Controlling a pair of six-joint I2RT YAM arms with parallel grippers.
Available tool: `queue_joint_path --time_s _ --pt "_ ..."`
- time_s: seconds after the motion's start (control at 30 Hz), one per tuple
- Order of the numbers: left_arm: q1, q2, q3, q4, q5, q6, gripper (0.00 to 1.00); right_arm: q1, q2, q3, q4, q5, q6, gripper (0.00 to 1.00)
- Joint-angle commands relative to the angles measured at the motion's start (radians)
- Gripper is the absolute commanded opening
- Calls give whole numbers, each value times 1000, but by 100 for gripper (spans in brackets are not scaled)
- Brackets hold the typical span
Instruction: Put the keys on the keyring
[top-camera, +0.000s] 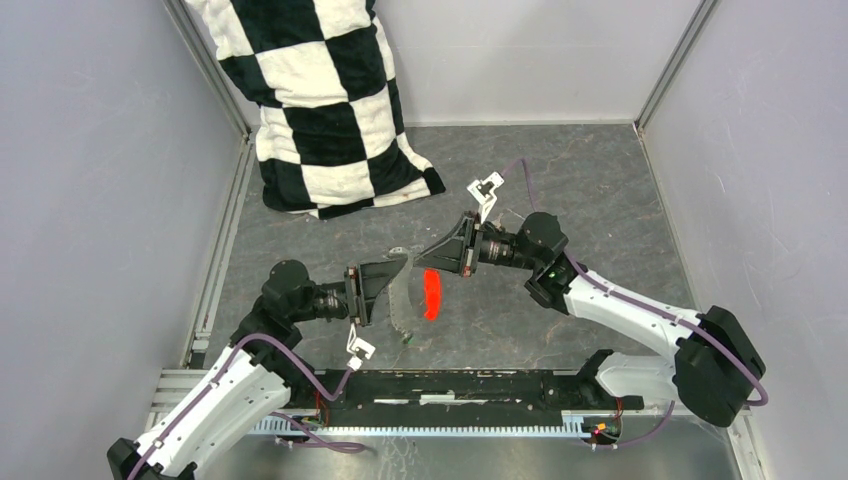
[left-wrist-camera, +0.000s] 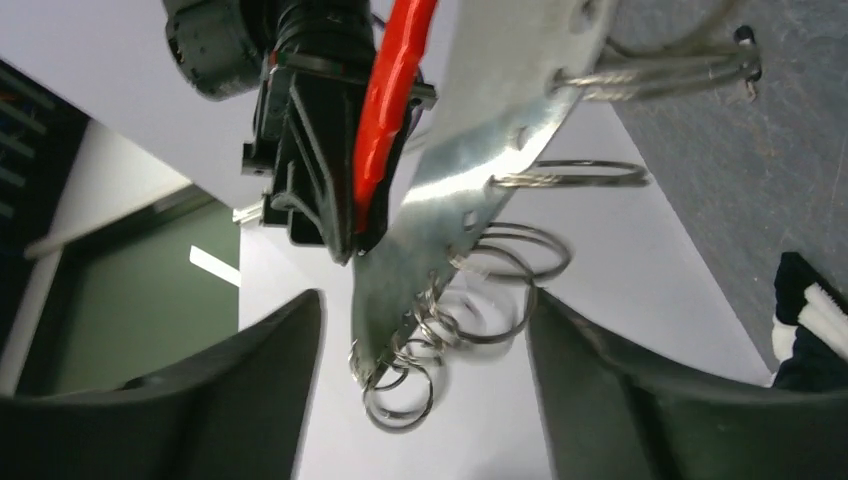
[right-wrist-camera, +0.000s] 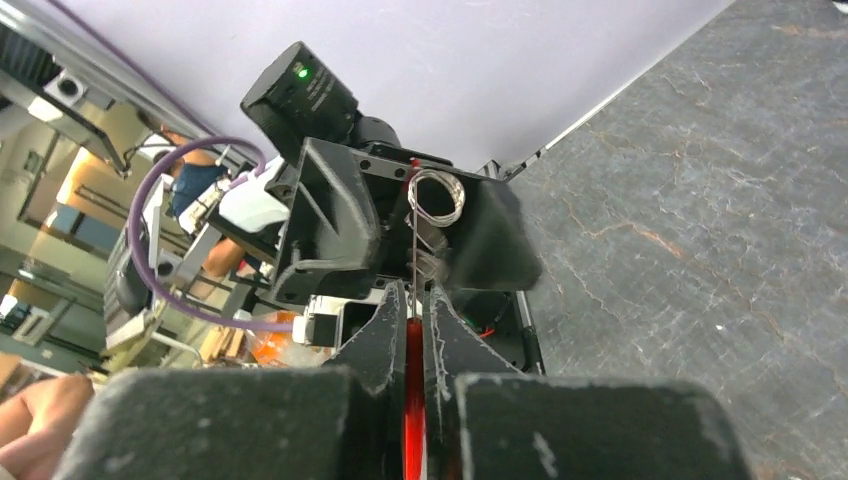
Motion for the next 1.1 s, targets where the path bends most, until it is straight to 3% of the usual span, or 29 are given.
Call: queue_joint_path --time_s 0.0,0.07,0.27,0.47,0.63,0.7,0.73,0.8,0.83,0.9,1.07 --pt "2 -5 14 -85 17 312 94 7 -6 37 77 -31 -81 0" --pt "1 -23 15 -135 -23 256 100 6 -13 74 -19 -40 -181 0" --pt "2 -125 41 -286 -103 -58 100 5 -63 172 -351 -44 -526 0" --pt "2 -188 36 -317 -177 -234 100 6 -84 245 -625 -67 -776 0" --pt "2 -141 127 -356 -197 -637 100 5 -118 246 -721 -106 -905 0" --pt "2 -55 233 -491 -145 -837 100 6 -131 242 -743 -113 -947 0" --pt "2 -5 290 -577 -86 -867 100 5 -133 242 -754 -121 -992 0" --pt "2 81 359 -617 30 -1060 100 5 -137 241 -769 -143 -1038 0" --pt "2 119 379 -608 84 -1222 100 5 -139 237 -769 -151 -1054 0" --pt "2 185 395 -593 193 -1384 96 5 -142 228 -766 -173 -1078 1" --pt "2 226 308 -321 344 -1817 91 5 -151 221 -775 -246 -1109 0"
